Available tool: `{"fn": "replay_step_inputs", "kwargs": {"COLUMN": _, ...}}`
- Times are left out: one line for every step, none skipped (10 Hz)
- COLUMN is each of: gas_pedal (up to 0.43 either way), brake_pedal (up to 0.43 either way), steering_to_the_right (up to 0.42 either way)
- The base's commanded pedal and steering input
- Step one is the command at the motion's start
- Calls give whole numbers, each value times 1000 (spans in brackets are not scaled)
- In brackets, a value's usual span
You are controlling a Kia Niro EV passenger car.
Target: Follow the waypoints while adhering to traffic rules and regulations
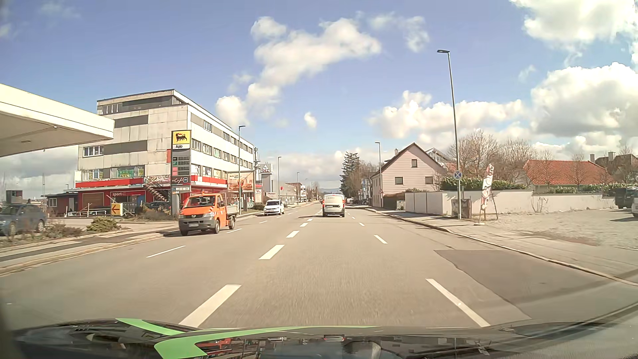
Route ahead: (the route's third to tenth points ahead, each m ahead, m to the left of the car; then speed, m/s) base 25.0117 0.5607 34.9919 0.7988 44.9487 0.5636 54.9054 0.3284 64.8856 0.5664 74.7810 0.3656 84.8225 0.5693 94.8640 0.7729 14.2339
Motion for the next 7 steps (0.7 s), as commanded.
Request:
{"fn": "replay_step_inputs", "kwargs": {"gas_pedal": 110, "brake_pedal": 0, "steering_to_the_right": 2}}
{"fn": "replay_step_inputs", "kwargs": {"gas_pedal": 110, "brake_pedal": 0, "steering_to_the_right": 1}}
{"fn": "replay_step_inputs", "kwargs": {"gas_pedal": 110, "brake_pedal": 0, "steering_to_the_right": 1}}
{"fn": "replay_step_inputs", "kwargs": {"gas_pedal": 110, "brake_pedal": 0, "steering_to_the_right": 0}}
{"fn": "replay_step_inputs", "kwargs": {"gas_pedal": 110, "brake_pedal": 0, "steering_to_the_right": -1}}
{"fn": "replay_step_inputs", "kwargs": {"gas_pedal": 110, "brake_pedal": 0, "steering_to_the_right": -1}}
{"fn": "replay_step_inputs", "kwargs": {"gas_pedal": 67, "brake_pedal": 0, "steering_to_the_right": -1}}
